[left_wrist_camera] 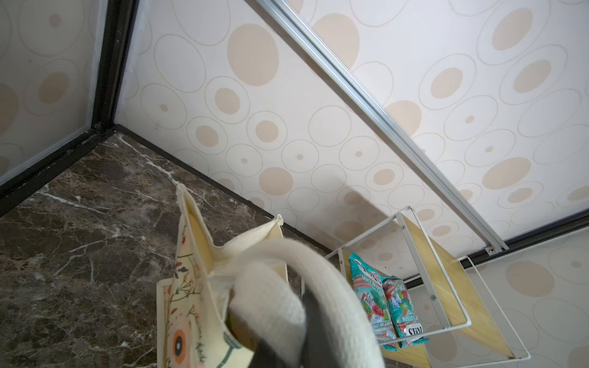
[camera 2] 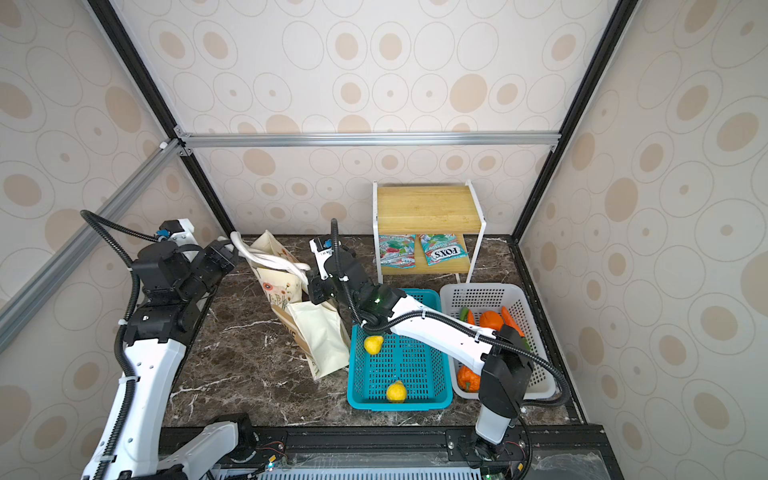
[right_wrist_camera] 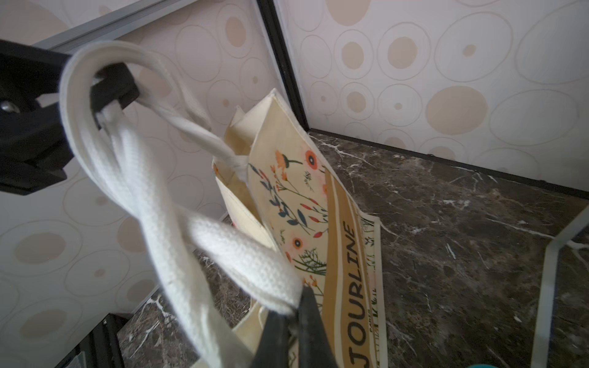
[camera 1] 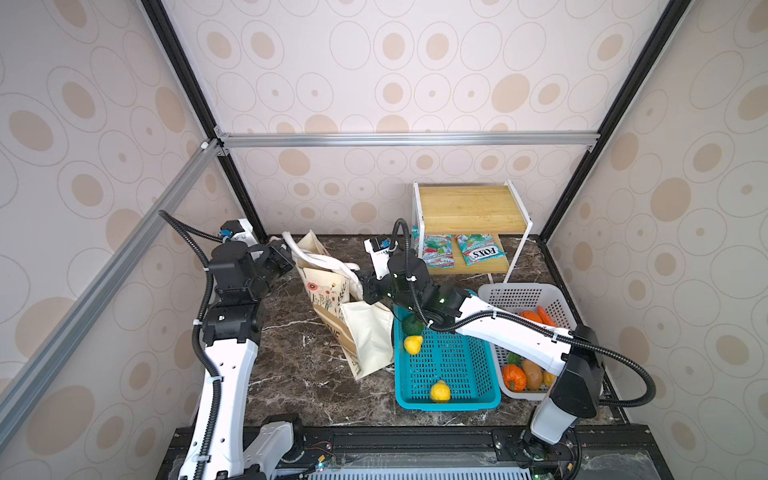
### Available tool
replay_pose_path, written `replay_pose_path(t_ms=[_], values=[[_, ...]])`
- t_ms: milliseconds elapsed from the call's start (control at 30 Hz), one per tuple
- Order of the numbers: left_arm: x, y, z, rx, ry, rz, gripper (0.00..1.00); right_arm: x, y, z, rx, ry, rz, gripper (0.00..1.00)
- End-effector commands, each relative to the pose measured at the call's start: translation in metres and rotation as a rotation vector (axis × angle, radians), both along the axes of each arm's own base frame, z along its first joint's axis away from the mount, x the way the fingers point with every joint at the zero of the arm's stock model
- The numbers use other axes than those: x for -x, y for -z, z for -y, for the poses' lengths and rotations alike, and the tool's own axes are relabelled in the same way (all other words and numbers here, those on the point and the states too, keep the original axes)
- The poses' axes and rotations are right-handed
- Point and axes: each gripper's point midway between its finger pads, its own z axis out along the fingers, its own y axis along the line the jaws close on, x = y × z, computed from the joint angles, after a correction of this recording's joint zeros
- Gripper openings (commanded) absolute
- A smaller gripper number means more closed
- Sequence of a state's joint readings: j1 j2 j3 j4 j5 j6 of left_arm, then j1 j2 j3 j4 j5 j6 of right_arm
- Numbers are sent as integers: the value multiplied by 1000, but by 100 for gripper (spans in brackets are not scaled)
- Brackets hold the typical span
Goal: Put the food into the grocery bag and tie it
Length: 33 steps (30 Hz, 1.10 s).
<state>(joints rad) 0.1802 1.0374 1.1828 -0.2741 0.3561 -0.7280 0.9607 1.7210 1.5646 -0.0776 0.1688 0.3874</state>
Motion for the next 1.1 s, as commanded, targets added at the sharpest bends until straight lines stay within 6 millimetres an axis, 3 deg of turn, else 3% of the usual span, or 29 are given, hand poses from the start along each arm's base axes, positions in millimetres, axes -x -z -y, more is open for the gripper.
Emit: replay_pose_path(t_ms=[0, 267, 500, 767, 1067], values=[[-2, -46, -37, 1, -90, 173, 0, -48, 24, 56, 90, 275, -63, 0], [-5, -32, -89, 6, -253, 158, 0, -101, 14, 77, 137, 474, -4, 0], [13, 4, -136, 11, -468, 105, 0, -142, 4, 102, 63, 609, -26, 0], [22, 17, -150, 51, -522, 147, 0, -166, -5, 111, -161, 565, -77, 0], [34, 37, -168, 103, -564, 146, 0, -175, -23, 126, -436, 466, -96, 0]])
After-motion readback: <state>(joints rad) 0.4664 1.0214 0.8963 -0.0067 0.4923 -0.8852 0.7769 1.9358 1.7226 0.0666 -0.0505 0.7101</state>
